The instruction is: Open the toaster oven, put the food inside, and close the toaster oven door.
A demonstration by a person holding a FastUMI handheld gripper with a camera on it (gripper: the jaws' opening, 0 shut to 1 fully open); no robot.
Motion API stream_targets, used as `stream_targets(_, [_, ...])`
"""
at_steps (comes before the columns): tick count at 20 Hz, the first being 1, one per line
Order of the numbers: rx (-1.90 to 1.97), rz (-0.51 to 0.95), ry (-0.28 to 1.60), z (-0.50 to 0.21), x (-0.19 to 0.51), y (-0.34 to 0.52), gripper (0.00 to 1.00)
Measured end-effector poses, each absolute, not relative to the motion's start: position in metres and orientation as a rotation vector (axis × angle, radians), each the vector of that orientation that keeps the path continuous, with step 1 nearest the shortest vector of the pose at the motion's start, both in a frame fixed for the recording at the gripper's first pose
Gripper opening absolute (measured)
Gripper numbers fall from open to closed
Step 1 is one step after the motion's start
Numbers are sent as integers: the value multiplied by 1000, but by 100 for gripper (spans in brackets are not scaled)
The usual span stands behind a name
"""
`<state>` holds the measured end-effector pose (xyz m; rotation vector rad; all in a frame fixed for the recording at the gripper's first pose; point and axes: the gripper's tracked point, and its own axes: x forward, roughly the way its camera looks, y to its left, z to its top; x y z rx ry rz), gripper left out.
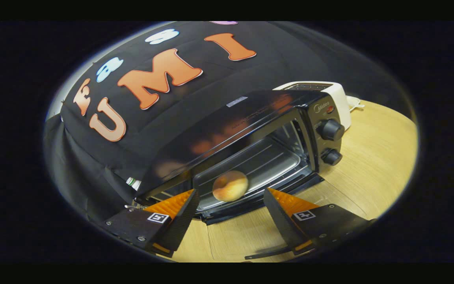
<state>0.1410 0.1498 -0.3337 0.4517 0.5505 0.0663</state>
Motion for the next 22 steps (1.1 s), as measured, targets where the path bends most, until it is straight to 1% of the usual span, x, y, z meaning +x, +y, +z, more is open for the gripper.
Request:
stream_targets(6, [334, 55, 500, -312, 100, 131, 98])
stream_targets(11, [213, 76, 510, -315, 55, 127, 98])
stream_targets(15, [70, 81, 537, -331, 23, 119, 98])
stream_targets(22, [-103, 100, 678, -386, -19, 107, 98])
